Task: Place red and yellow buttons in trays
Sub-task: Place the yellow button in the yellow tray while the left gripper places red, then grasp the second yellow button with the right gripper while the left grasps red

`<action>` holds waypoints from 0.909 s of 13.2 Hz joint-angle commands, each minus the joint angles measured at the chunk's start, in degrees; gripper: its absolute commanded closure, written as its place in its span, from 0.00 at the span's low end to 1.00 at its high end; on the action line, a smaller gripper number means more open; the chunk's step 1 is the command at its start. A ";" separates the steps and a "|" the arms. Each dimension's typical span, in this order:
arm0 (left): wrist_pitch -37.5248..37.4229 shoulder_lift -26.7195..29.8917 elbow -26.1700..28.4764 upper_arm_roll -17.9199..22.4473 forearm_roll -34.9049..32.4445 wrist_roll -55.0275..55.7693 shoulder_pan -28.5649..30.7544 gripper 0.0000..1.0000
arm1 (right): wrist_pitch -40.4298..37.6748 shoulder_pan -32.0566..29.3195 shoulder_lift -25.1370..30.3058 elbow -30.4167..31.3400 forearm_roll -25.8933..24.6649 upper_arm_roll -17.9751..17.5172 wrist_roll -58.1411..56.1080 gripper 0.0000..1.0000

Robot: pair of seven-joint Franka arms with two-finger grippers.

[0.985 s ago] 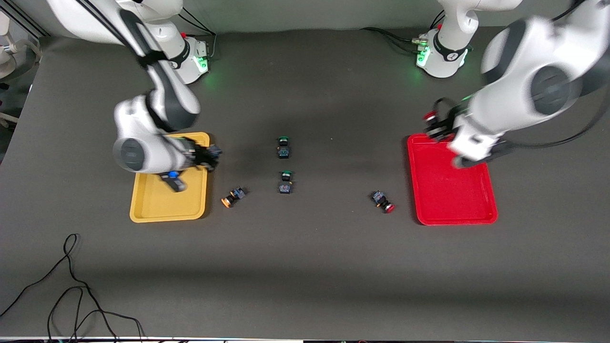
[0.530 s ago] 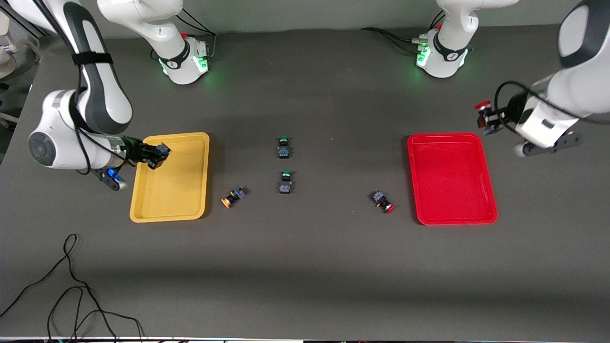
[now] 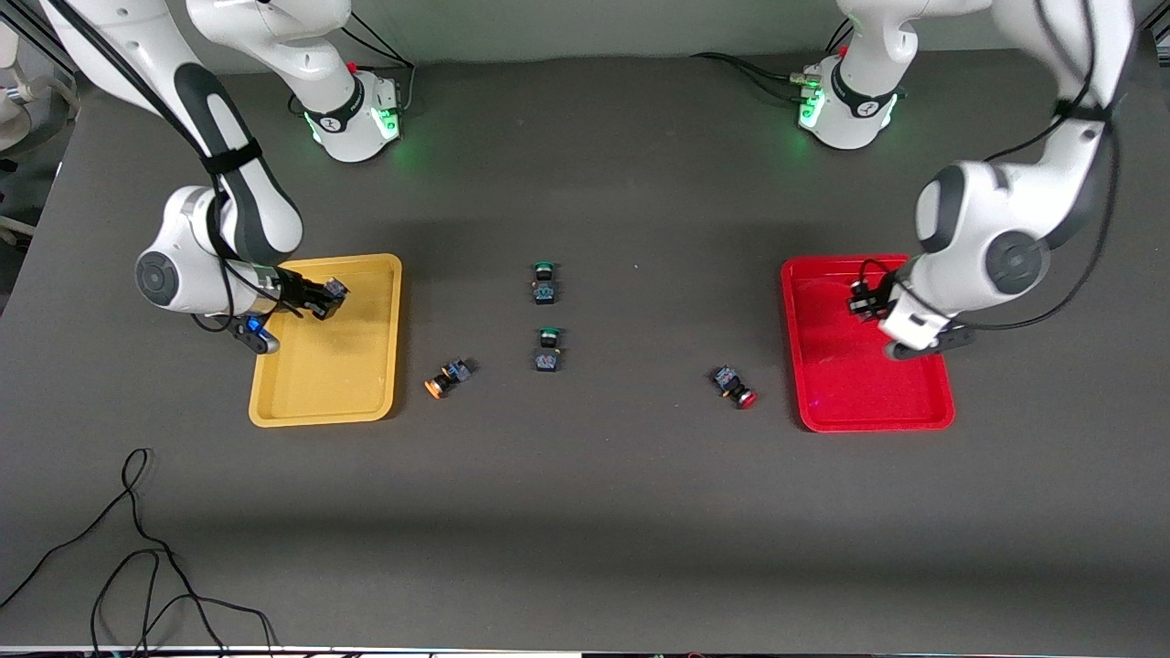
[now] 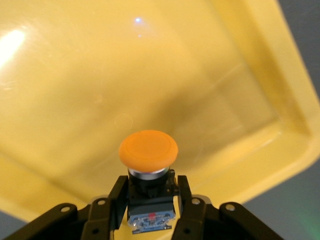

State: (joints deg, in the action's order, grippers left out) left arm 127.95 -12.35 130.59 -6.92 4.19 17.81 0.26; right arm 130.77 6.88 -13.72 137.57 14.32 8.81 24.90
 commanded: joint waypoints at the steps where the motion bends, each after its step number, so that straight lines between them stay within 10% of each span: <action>1: 4.31 -0.83 4.03 0.06 -0.76 -0.49 -0.26 1.00 | 1.33 0.42 -1.58 -0.28 3.78 0.33 -3.45 0.52; 2: 5.81 -0.57 6.15 0.06 -0.76 -0.49 -0.35 1.00 | 0.89 0.50 -1.23 -0.37 3.78 0.33 -3.45 0.16; 4: 6.35 0.22 8.27 -0.03 -0.76 -0.49 -0.44 0.85 | -1.12 0.50 0.35 -1.15 3.78 0.33 -3.02 0.00; 6: 6.09 0.13 7.84 0.06 -0.76 -0.40 -0.09 0.01 | -4.10 0.59 2.89 -3.52 3.69 0.25 -2.75 0.00; 9: -3.09 3.29 1.11 -0.38 -0.50 1.17 -0.79 0.00 | -7.02 0.68 4.14 -10.45 3.61 -0.10 -1.44 0.00; 12: -19.27 -0.72 -19.16 -0.99 0.03 5.47 -3.33 0.00 | -7.02 0.94 -0.33 -19.76 3.69 -4.30 8.62 0.00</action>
State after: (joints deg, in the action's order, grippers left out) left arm 117.65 -10.04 124.09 -7.81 4.19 19.64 -0.44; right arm 124.77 7.09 -9.94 124.15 16.90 7.37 26.73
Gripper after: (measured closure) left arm 0.000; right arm 0.000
